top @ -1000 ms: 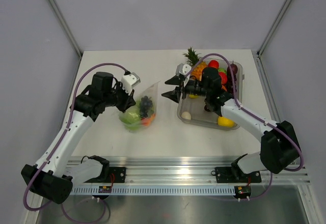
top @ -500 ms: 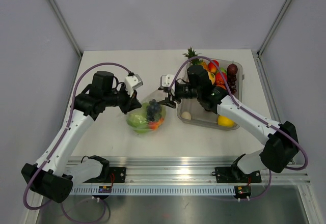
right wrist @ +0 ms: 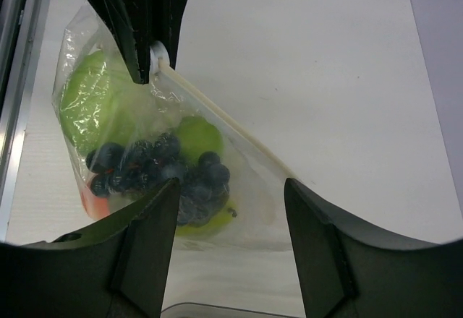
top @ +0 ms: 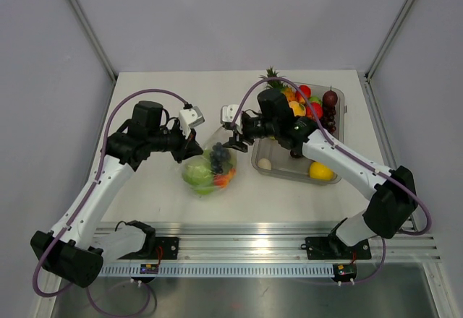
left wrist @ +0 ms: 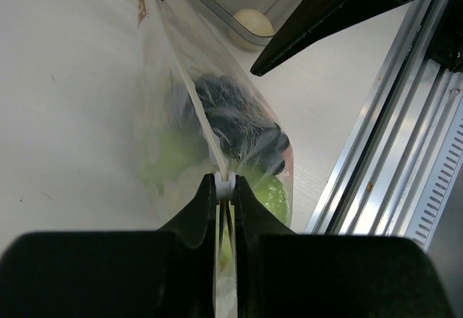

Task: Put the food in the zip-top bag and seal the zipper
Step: Zip the zipper food storage bag at the center of the board.

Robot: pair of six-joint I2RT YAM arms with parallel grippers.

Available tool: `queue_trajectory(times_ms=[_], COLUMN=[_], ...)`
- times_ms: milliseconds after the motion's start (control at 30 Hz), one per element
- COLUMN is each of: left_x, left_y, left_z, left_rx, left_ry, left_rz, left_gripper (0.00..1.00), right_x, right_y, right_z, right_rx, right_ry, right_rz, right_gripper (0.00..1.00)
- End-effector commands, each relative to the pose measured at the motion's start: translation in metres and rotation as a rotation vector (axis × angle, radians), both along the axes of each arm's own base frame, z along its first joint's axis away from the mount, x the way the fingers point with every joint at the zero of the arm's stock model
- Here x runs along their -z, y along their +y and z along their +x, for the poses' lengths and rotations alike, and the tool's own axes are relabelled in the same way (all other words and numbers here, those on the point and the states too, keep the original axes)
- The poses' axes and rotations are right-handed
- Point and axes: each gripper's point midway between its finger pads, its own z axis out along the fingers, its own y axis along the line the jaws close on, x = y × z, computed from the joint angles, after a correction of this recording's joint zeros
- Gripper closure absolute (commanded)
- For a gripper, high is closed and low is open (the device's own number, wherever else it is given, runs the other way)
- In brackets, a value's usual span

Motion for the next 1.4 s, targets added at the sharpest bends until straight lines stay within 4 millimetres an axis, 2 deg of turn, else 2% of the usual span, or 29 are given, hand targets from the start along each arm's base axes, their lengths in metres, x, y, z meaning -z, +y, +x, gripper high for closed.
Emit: queue_trajectory(times_ms=[0, 133, 300, 433, 633, 667, 767, 800, 933, 1033, 1200, 1333, 1367], left_x=[-0.02, -0.018, -0.017, -0.018, -0.019, -0.02, -0.018, -0.017, -0.015, -0.017, -0.017, -0.015, -0.015], left_y=[-0.007, -0.008, -0.009, -0.009, -0.009, -0.009, -0.008, -0.008, -0.009, -0.009, -0.008, -0.007, -0.007], left_z=[0.004, 0.004, 0.005, 0.004, 0.002, 0.002, 0.002, 0.003, 0.004, 0.005, 0.005, 0.006, 0.006], left_rx=[0.041, 0.041, 0.04, 0.044, 0.047, 0.047, 0.044, 0.044, 0.043, 0.04, 0.035, 0.029, 0.028], left_ry=[-0.077, -0.07, -0.062, -0.061, -0.066, -0.067, -0.066, -0.063, -0.056, -0.063, -0.063, -0.061, -0.062], left_rz=[-0.037, -0.039, -0.04, -0.042, -0.041, -0.042, -0.038, -0.037, -0.036, -0.036, -0.031, -0.026, -0.026], left_gripper=[1.0, 1.0, 1.0, 1.0, 1.0, 1.0, 1.0, 1.0, 1.0, 1.0, 1.0, 1.0, 1.0], right_x=[-0.023, -0.042, -0.052, -0.045, -0.017, -0.014, -0.015, -0.015, -0.02, -0.015, -0.011, -0.01, -0.017], right_y=[0.008, 0.005, 0.002, 0.005, 0.016, 0.016, 0.017, 0.017, 0.015, 0.014, 0.01, 0.0, 0.0], right_z=[-0.006, -0.017, -0.02, -0.013, -0.006, -0.006, -0.008, -0.009, -0.008, -0.009, -0.007, 0.014, 0.019], right_rx=[-0.035, -0.058, -0.057, -0.047, -0.08, -0.083, -0.093, -0.093, -0.085, -0.09, -0.059, 0.094, 0.114], right_ry=[-0.035, -0.053, -0.082, -0.073, 0.0, 0.014, 0.015, 0.015, 0.005, 0.015, 0.006, -0.034, -0.071], right_rz=[0.042, 0.091, 0.114, 0.095, 0.014, 0.004, 0.016, 0.02, 0.024, 0.002, 0.001, 0.014, 0.044], right_gripper=[0.34, 0.35, 0.34, 0.33, 0.34, 0.36, 0.58, 0.72, 0.94, 1.0, 1.0, 1.0, 1.0])
